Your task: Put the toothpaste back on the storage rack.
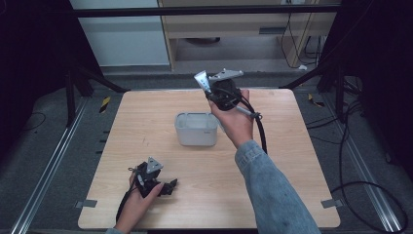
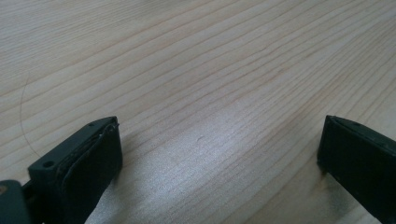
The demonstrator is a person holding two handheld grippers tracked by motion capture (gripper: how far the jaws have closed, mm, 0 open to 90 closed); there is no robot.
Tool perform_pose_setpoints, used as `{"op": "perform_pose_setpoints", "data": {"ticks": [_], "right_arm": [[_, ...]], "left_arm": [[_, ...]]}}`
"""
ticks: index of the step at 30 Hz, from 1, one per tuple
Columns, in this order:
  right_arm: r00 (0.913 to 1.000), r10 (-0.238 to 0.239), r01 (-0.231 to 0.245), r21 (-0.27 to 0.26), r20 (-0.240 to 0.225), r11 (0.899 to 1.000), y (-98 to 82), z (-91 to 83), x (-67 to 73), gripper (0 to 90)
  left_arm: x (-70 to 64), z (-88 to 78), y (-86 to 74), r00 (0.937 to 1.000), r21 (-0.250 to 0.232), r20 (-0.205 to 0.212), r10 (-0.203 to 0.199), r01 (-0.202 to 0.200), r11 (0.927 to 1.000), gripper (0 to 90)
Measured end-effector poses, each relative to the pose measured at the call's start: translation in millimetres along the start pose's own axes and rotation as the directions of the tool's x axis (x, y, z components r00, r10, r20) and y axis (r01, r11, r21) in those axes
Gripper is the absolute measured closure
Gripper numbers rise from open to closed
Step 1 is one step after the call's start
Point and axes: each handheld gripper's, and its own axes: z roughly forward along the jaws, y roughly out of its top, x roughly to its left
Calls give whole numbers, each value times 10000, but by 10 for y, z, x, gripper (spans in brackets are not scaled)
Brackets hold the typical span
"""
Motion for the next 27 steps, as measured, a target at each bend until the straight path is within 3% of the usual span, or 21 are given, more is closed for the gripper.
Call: {"op": "perform_pose_setpoints", "data": {"ticks": [4, 12, 27], "right_arm": [[9989, -356, 366, -339, 292, 9988, 177, 92, 46, 790], [9998, 52, -33, -1076, 177, 9942, 361, 209, 90, 789], [9990, 438, -434, -2000, -23, 9788, 313, 454, 158, 789]], "left_arm": [[0, -1, 1, 10000, 13, 7, 1, -2, 10000, 0], [0, 0, 0, 10000, 7, 4, 5, -5, 10000, 0], [0, 0, 0, 10000, 7, 3, 5, -5, 10000, 0]]}}
